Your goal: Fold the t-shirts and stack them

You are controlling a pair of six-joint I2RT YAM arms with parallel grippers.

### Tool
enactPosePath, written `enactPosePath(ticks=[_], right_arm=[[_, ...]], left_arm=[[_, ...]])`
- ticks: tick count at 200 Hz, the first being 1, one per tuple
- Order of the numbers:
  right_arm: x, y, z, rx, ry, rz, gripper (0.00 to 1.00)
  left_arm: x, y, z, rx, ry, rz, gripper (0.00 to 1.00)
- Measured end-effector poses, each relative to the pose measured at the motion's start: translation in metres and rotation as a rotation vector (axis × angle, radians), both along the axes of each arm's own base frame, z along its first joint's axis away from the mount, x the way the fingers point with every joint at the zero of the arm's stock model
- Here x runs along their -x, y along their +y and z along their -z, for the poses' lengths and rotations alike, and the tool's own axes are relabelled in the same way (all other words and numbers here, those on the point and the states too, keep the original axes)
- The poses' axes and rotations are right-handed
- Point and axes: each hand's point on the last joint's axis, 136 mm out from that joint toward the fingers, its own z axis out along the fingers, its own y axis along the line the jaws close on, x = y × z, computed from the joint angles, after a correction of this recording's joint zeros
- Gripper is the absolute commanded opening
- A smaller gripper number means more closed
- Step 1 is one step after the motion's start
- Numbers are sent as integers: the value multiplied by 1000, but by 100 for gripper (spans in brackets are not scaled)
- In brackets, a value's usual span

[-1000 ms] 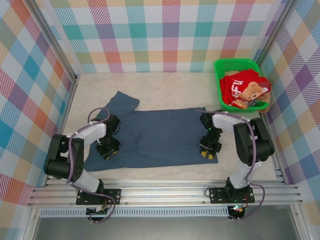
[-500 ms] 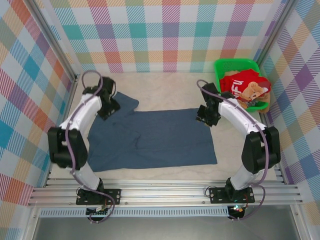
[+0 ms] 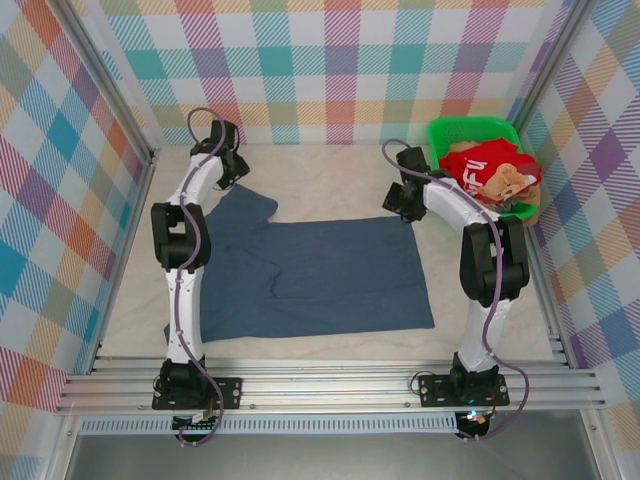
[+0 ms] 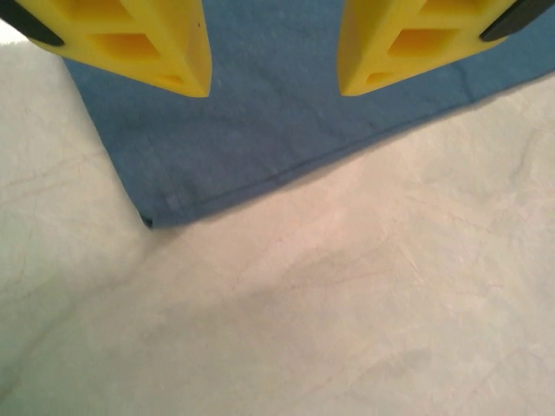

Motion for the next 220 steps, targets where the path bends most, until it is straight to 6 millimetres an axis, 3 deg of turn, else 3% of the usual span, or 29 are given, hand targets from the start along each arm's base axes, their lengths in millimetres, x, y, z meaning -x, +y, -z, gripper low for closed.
enactPosePath(ticks=[47,89,115,145,190,220], right_arm=[[-8,4,-5,-23,-17,-20,43],[-8,5,-5,-24,-16,-21,43],[-7,5,-4,-27,-14,-22,43],[-3,2,2,-23,2,-19,43],[-2,-4,7,-16,13,-7,43],[-3,-12,6,0,11,12,45]], left_arm=[[-16,7,15,-9,-2,-65,45],[-12,8,33,12,41,-118,44],[-9,8,45,18,64,-134,37],[-12,7,42,22,58,-137,28],[-9,2,46,6,78,-127,25],[-4,2,48,-17,97,-116,15]])
